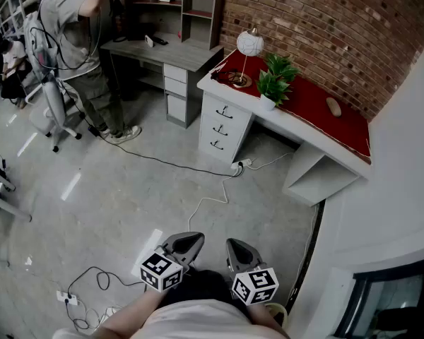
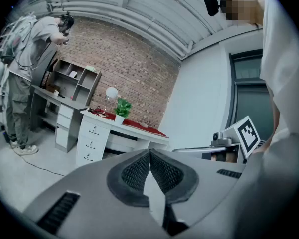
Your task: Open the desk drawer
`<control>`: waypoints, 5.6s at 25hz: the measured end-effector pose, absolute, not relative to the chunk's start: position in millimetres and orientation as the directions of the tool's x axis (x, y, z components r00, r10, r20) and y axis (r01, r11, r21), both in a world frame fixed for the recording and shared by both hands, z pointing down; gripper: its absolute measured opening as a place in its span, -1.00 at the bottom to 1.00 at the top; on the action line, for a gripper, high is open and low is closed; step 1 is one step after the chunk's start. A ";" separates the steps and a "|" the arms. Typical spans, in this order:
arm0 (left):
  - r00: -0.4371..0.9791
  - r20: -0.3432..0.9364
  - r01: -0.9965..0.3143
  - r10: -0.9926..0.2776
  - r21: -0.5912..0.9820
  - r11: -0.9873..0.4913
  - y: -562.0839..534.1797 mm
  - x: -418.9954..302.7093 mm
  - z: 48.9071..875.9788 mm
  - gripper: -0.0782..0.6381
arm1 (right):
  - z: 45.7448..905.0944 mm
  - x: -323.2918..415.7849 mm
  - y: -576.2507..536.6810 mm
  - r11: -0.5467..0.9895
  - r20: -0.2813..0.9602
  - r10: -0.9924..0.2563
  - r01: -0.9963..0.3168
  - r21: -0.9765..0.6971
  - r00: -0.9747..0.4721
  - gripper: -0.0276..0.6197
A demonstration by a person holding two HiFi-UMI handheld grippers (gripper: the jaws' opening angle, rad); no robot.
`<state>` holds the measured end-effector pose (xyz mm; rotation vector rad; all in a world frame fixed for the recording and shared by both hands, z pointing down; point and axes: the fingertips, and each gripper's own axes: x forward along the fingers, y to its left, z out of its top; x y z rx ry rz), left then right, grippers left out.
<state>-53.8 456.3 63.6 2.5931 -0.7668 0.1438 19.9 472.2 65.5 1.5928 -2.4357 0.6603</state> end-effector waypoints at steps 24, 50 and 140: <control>0.843 0.224 -0.537 -0.488 0.331 -0.776 480.6 25.6 73.7 -0.76 | 72.1 80.2 500.7 0.396 0.264 -0.826 -0.846 -0.358 -0.498 -0.86; 0.864 0.245 -0.501 -0.440 0.334 -0.798 317.3 55.4 78.9 -0.76 | 88.3 110.1 338.2 0.342 0.306 -0.824 -0.850 -0.400 -0.476 -0.86; 0.861 0.191 -0.507 -0.470 0.286 -0.813 -96.8 41.7 85.7 -0.76 | 58.4 106.8 -104.8 0.356 0.088 -0.916 -0.892 -0.277 -0.393 -0.86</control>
